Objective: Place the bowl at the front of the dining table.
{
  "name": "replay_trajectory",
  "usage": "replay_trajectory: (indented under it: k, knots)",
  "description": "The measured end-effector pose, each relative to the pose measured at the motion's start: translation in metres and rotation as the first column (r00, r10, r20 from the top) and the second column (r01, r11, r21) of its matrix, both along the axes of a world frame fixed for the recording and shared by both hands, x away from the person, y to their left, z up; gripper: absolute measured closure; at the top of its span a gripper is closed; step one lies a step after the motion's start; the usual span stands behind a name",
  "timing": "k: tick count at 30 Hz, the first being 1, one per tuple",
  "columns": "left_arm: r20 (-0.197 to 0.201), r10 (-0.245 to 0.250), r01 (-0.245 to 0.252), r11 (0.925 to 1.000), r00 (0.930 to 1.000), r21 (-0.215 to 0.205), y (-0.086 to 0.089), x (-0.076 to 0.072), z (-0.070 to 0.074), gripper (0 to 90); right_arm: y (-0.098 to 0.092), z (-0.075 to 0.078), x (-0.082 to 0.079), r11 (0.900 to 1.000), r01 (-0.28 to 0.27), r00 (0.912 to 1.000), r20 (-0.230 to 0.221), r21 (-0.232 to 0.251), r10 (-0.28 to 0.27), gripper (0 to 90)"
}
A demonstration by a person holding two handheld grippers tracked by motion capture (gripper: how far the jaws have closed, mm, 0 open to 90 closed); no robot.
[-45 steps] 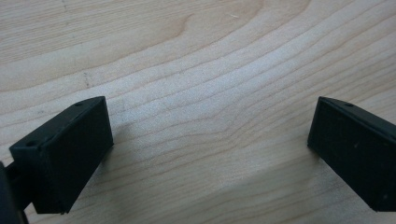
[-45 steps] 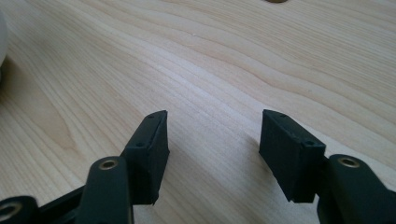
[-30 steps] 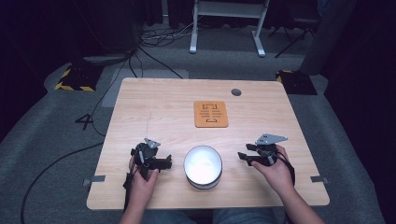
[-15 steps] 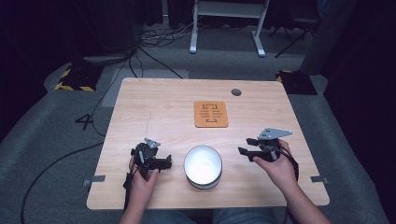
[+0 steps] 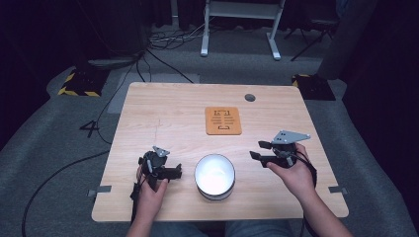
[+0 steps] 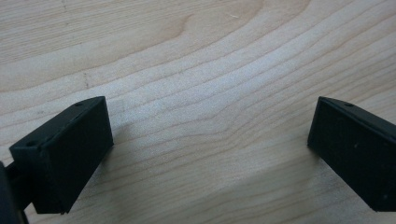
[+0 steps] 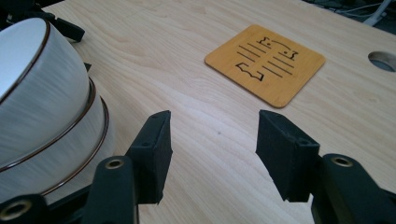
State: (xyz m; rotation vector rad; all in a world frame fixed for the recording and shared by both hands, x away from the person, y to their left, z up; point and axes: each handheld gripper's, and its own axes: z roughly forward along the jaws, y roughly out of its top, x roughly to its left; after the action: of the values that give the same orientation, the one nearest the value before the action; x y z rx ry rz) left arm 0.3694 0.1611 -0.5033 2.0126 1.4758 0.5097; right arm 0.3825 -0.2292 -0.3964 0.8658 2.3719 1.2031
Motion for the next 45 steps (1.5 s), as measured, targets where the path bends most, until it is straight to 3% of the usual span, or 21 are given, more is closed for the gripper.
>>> replay_trajectory:
  k: [9,16,25,27,38,45]
  knots:
    - [-0.001,-0.002,0.002,1.0000,1.0000,-0.003,0.000,0.000,0.000,0.1,0.015,0.014,0.002,0.999,-0.044,0.9989,0.017,-0.011,0.044,45.5]
    - [-0.001,-0.002,0.002,1.0000,1.0000,-0.002,0.000,0.000,0.000,0.1,0.035,0.022,0.005,0.996,-0.085,0.9963,0.000,-0.016,0.085,45.9]
    - [-0.002,-0.002,0.002,1.0000,1.0000,-0.003,0.000,0.000,0.000,0.1,0.057,0.029,0.007,0.992,-0.129,0.9916,-0.007,0.018,0.129,46.5]
    - [-0.001,-0.002,0.002,1.0000,1.0000,-0.003,0.000,0.000,0.000,0.1,0.068,0.032,0.009,0.989,-0.150,0.9885,-0.018,-0.007,0.150,49.1]
    - [0.001,-0.003,0.003,1.0000,1.0000,0.004,0.000,0.000,0.000,0.1,0.107,0.033,0.010,0.966,-0.255,0.9667,-0.039,-0.045,0.253,47.4]
    - [0.001,-0.005,0.005,1.0000,1.0000,0.004,0.000,0.000,0.000,0.1,0.119,0.023,0.013,0.952,-0.291,0.9534,-0.113,-0.099,0.280,52.6]
